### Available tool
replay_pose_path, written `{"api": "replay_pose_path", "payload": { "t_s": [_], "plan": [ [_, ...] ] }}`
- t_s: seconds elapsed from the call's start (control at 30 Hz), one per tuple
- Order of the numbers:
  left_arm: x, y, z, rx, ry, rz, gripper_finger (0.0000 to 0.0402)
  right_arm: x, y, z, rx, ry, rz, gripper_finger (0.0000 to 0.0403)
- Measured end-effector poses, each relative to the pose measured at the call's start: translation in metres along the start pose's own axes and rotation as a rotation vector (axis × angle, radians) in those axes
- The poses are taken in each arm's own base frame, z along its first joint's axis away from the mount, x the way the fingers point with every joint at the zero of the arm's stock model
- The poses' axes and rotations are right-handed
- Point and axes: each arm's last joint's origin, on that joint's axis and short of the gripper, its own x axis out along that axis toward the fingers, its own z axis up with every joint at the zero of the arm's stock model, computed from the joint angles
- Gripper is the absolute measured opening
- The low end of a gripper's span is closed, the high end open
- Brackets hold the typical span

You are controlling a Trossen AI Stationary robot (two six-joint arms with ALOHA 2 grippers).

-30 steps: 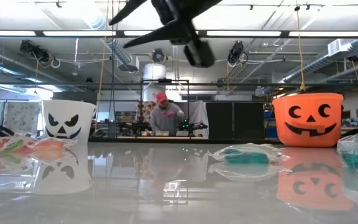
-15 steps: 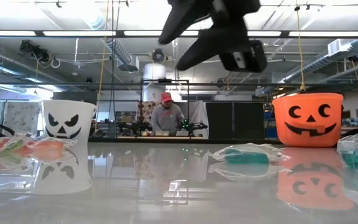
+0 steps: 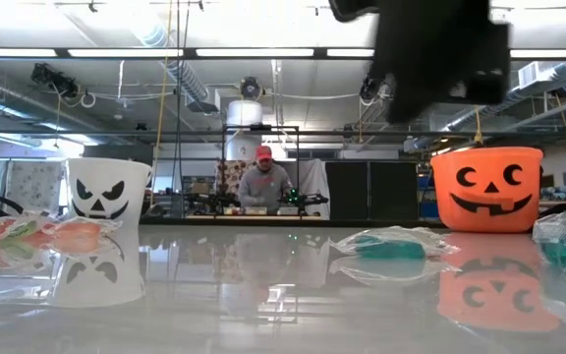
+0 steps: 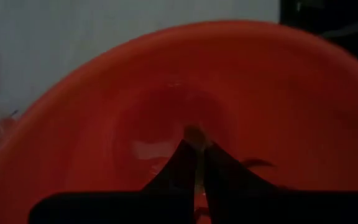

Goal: Sort candy by brand, put in halloween buckets
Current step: Put the green gummy into the bottom orange bucket

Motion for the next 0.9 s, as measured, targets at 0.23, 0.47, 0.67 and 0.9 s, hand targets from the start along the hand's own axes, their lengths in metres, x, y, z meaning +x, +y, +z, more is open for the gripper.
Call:
{"api": "replay_pose_path", "payload": {
  "t_s": [0.23, 0.47, 0.67, 0.9],
  "plan": [
    [0.012, 0.001, -0.001, -0.097, 0.025, 0.073, 0.0048, -0.002, -0.011, -0.015, -0.026, 0.057, -0.155, 0.0164],
    [0.012, 0.001, 0.000, -0.169, 0.100, 0.035, 0.0104, 0.001, -0.013, -0.019, -0.199, -0.003, -0.197, 0.0177],
    [-0.005, 0.003, 0.000, -0.264, 0.118, -0.041, 0.0109, 0.002, -0.018, -0.005, -0.141, 0.062, -0.150, 0.0165],
    [-0.036, 0.009, -0.002, -0.371, -0.044, -0.114, 0.0110, -0.015, -0.026, -0.041, -0.126, 0.204, -0.338, 0.0162]
  ]
}}
